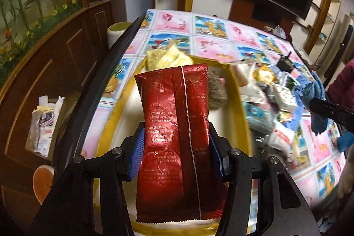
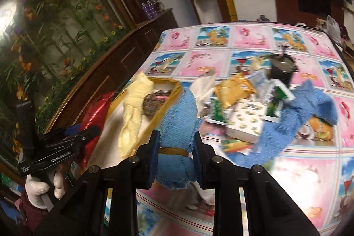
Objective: Organize soft objects
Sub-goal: 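Carry the red packet and blue towel into the foam box and release both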
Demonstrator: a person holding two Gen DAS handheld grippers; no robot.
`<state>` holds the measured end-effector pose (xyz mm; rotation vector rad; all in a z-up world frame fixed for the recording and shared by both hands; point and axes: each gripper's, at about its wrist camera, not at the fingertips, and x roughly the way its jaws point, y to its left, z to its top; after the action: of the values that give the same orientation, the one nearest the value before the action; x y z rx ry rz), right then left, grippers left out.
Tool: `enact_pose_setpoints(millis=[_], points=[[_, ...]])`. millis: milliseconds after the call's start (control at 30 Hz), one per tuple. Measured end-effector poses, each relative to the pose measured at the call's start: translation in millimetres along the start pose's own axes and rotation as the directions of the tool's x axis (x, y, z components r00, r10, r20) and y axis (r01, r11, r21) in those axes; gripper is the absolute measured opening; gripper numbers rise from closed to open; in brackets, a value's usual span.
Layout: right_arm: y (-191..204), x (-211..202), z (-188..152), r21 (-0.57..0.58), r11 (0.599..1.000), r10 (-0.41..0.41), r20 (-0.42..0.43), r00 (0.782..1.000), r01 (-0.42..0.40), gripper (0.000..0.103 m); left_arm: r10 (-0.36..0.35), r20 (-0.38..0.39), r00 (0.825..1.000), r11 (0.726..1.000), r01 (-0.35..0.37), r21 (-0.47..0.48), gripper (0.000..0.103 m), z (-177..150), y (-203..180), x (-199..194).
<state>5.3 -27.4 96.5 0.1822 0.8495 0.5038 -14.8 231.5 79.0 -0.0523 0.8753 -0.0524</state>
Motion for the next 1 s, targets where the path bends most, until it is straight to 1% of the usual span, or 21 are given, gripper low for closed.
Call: enact_pose_setpoints(millis=[200, 367, 433, 567, 767, 800, 867, 933, 1000], points=[[45, 46, 11, -0.07, 0.997, 0.037, -0.072, 0.997, -0.043, 0.027, 0.023, -0.079, 0.997, 0.999, -0.025, -0.031, 0.052, 5, 22, 32], [67, 82, 18, -0.101, 0.993, 0.046, -0.127, 0.991, -0.06, 0.027, 0.015, -0.113, 0.994, 0.998, -0.022, -0.066, 0.052, 13, 32, 48], [72, 94, 20, -0.11, 0.992, 0.041, -0.146, 0.989, -0.057, 0.027, 0.009, -0.119, 0.993, 0.996, -0.019, -0.086, 0.052, 15, 37, 55], [77, 117, 20, -0.123, 0.992, 0.018, -0.181, 0.983, -0.041, 0.027, -0.033, -0.114, 0.993, 0.992, 0.019, -0.122, 0.053, 17, 44, 58], [76, 136, 18, -0.112, 0.993, 0.006, -0.215, 0.977, -0.031, 0.027, -0.047, -0.103, 0.994, 0.992, 0.034, -0.125, 0.053, 17, 44, 56], [76, 137, 17, -0.112, 0.993, 0.011, -0.218, 0.976, -0.036, 0.03, -0.047, -0.101, 0.994, 0.992, 0.034, -0.124, 0.053, 17, 43, 56], [77, 140, 16, -0.113, 0.993, 0.016, -0.218, 0.976, -0.041, 0.031, -0.049, -0.1, 0.994, 0.991, 0.036, -0.125, 0.053, 17, 44, 56], [76, 140, 16, -0.101, 0.993, 0.031, -0.213, 0.976, -0.054, 0.039, -0.062, -0.101, 0.993, 0.989, 0.048, -0.137, 0.053, 17, 45, 56], [75, 139, 18, -0.087, 0.994, 0.053, -0.207, 0.977, -0.072, 0.045, -0.076, -0.102, 0.992, 0.987, 0.06, -0.151, 0.053, 17, 47, 55]])
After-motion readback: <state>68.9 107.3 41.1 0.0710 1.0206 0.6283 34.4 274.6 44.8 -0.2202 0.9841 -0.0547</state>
